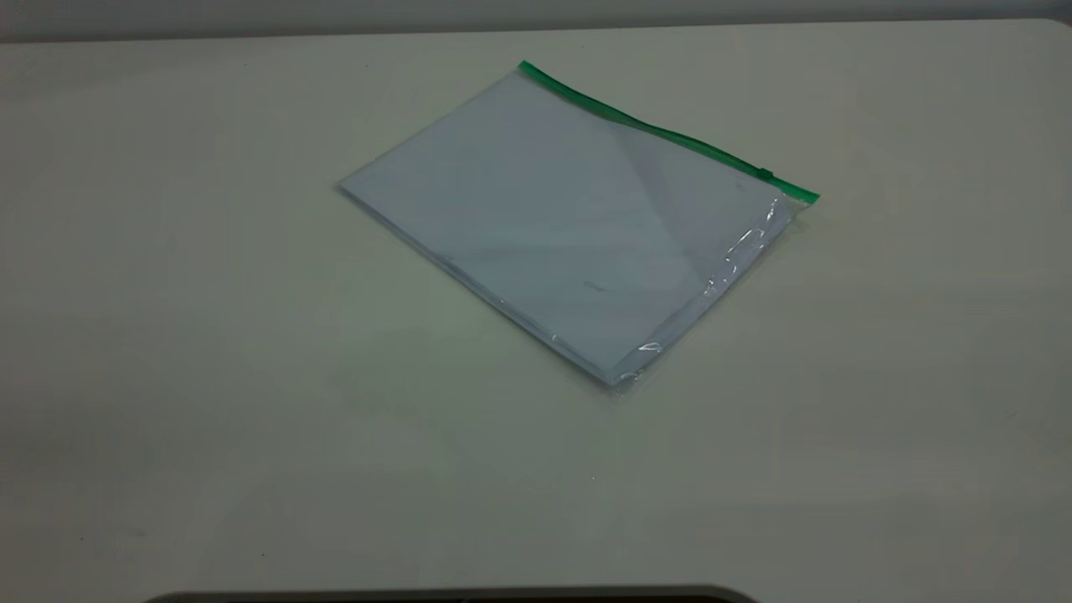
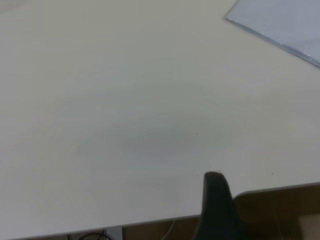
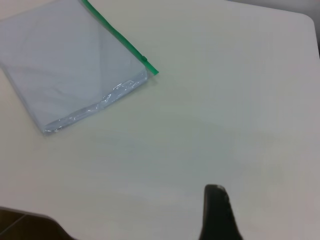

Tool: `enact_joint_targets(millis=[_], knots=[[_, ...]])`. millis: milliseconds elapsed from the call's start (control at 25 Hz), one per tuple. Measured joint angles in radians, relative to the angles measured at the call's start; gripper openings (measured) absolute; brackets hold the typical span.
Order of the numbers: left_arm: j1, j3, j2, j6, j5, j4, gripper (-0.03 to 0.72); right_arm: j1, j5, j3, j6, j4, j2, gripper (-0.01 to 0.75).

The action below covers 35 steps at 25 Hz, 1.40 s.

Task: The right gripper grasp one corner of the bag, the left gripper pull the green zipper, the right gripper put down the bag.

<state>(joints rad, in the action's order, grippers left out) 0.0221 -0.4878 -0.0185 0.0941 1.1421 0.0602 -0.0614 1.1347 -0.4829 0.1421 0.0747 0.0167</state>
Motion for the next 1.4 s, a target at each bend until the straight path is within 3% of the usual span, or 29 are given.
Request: enact_joint_targets(millis=[560,880,1280,1400], knots=[[0.000,-0.040,0.039,-0.040,-0.026,-0.042,0.573,0.000,-0.016,-0.005,-0.041,0.002,0.000,0.524],[0.000,-0.251,0.528,-0.104,-0.128,-0.118,0.573,0.000,-0.140,-0.128,-0.096,0.018,-0.241,0.524],[0.000,-0.516,1.167,-0.100,-0.459,-0.046,0.573,0.000,-0.401,-0.172,-0.096,0.087,-0.785,0.524],[0.000,-0.614,1.336,-0.059,-0.510,-0.005,0.573,0.000,-0.465,-0.204,-0.047,0.140,-0.930,0.524]])
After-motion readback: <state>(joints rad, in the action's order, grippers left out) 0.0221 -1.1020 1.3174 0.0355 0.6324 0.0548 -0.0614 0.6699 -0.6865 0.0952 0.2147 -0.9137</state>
